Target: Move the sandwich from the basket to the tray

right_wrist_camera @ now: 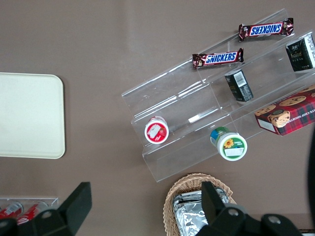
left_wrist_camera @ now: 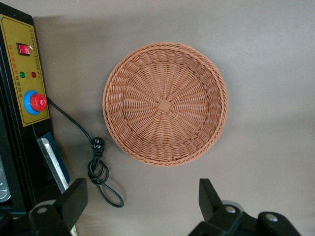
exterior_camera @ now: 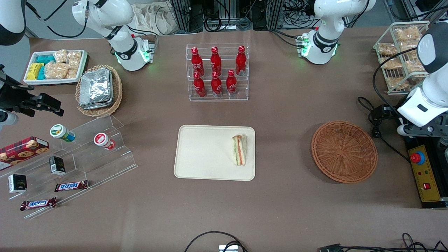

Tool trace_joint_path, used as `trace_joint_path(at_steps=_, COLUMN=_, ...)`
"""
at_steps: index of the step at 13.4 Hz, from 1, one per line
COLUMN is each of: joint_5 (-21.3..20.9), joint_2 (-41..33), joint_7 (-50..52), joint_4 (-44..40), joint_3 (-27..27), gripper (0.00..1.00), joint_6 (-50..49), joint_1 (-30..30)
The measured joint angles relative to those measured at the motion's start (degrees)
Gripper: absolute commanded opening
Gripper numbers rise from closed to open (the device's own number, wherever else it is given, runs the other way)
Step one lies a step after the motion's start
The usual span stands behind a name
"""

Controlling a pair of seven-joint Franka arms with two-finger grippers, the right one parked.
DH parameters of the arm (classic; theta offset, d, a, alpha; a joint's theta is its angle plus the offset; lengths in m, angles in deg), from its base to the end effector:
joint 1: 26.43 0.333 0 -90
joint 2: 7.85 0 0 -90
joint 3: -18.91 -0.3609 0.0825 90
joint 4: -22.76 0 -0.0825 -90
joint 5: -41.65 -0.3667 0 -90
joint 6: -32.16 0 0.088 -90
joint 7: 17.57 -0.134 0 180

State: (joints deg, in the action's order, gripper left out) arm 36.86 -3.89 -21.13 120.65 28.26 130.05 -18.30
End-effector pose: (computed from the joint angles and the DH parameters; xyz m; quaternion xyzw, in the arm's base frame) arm 0.5616 0.0008 0.5538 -0.9976 0.0488 0.0347 0.0349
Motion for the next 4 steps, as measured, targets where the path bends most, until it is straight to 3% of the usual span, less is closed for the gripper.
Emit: trace_joint_path(at_steps=4, joint_5=2.6, joint_2=4.8, joint_7=0.8, joint_4=-9.1, joint_3=0.0, gripper=1.00, joint_6=-4.7, joint_1=-0.4)
